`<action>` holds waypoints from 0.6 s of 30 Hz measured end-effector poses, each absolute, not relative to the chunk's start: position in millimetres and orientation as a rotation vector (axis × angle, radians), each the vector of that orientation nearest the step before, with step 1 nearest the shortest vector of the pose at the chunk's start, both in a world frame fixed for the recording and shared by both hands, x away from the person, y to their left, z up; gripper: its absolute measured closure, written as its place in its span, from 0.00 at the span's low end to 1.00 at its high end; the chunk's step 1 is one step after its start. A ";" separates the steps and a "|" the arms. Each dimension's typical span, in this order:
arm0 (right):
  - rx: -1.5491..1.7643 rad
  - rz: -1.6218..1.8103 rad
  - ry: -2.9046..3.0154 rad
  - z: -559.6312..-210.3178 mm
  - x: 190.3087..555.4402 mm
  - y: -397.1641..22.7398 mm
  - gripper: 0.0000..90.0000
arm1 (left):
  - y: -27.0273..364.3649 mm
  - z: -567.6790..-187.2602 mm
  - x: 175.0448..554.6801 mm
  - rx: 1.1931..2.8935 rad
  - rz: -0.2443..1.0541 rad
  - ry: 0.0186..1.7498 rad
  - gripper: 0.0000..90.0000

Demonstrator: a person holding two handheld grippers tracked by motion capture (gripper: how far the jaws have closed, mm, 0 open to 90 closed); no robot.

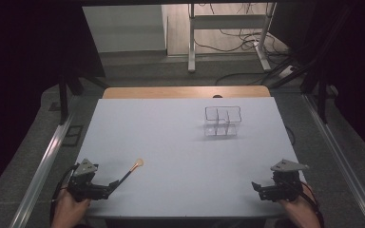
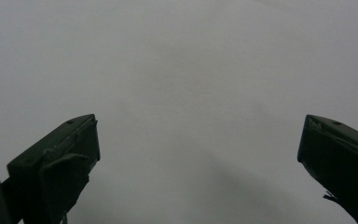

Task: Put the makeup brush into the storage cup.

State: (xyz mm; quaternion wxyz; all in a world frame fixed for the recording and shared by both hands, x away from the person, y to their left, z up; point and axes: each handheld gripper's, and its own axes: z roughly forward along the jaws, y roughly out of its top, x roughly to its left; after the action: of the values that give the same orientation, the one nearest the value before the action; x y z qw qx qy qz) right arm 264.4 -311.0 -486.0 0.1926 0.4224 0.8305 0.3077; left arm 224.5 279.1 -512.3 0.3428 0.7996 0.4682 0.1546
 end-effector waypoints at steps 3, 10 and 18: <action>1.190 0.869 2.331 -486.7 264.9 -311.5 0.00 | 278.3 -510.5 226.1 2.105 0.373 1.257 0.00; 1.191 0.864 2.334 -486.9 264.9 -310.7 0.00 | 273.4 -507.4 229.0 2.147 0.404 1.295 0.00; 1.213 0.884 2.314 -486.8 265.5 -311.6 0.00 | 272.9 -506.6 236.3 2.170 0.345 1.319 0.00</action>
State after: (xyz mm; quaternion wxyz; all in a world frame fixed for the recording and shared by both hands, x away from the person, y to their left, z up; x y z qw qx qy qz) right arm 265.5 -311.6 -486.8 0.1907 0.4317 0.8235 0.3147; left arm 236.3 272.9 -506.6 0.2853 0.8115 0.4933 0.1292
